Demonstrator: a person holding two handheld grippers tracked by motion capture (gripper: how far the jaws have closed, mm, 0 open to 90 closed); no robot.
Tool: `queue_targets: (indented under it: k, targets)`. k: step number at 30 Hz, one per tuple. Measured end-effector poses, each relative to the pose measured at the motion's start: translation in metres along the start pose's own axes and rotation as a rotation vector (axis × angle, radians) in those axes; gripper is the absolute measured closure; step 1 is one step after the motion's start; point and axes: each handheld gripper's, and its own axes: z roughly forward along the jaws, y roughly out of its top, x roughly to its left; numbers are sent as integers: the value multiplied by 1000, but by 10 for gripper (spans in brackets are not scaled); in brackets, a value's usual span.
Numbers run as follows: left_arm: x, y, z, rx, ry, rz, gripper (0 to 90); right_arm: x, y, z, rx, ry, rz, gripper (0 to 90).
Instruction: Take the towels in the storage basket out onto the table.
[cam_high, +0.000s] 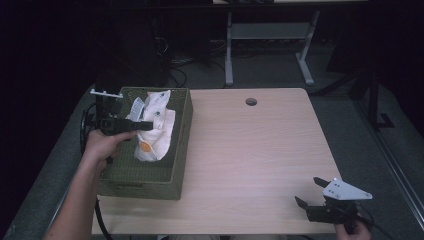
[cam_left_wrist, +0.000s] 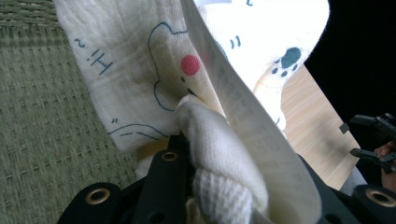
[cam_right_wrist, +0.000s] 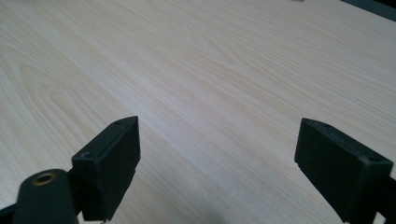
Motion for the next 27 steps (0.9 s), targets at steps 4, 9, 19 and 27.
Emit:
queue_targets:
  k: [4,9,19,27]
  targets:
    - [-7,4,3,2,-8,16,756,-1,0,-1,-1,0,2,139]
    - [-19,8,9,5,-42,43,754,-2,-1,-1,3,-1,10,140]
    - [-39,17,24,25,-65,80,755,-3,-1,-2,-1,-3,12,139]
    - [-49,23,38,44,-76,100,755,-5,-2,-3,-9,-2,11,139]
